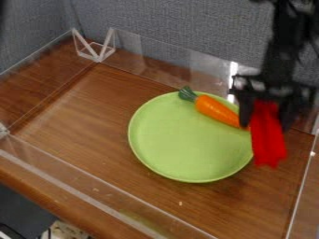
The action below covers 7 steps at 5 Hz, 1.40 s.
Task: Move the red object from the green plate to the table
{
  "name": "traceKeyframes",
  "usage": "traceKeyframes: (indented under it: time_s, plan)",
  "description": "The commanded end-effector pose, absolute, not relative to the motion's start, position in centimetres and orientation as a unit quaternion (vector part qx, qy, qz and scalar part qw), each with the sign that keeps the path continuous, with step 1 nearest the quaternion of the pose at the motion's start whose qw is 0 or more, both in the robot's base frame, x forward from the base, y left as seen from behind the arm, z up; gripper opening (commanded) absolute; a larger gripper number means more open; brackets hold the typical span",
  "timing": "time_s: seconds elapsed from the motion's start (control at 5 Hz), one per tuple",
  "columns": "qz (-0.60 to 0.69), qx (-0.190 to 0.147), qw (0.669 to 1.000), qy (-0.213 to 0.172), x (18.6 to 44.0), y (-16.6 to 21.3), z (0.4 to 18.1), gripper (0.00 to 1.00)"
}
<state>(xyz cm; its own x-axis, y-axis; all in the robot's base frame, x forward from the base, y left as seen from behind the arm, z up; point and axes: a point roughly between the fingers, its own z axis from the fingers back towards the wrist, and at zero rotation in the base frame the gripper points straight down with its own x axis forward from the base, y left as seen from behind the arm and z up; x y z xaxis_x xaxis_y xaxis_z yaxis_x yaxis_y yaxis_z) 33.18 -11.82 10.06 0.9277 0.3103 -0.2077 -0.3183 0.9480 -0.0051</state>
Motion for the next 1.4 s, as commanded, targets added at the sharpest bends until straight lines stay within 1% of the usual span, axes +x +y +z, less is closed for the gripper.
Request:
traceKeyframes:
  time_s: [0.0,0.2,0.4,0.6,1.2]
  plan:
    - [0.17,-0.044,0.982,0.071,31.9,-9.6,15.0,0.0]
    - [0.157,-0.051,0.984,0.071,31.1,-7.9,16.9,0.0]
    - [0.124,-0.054,0.988,0.072,30.9,-5.4,18.4,0.0]
    - [0.12,-0.056,0.989,0.07,31.4,-3.3,18.9,0.0]
    - [0.249,-0.066,0.965,0.052,33.5,-3.4,13.6,0.0]
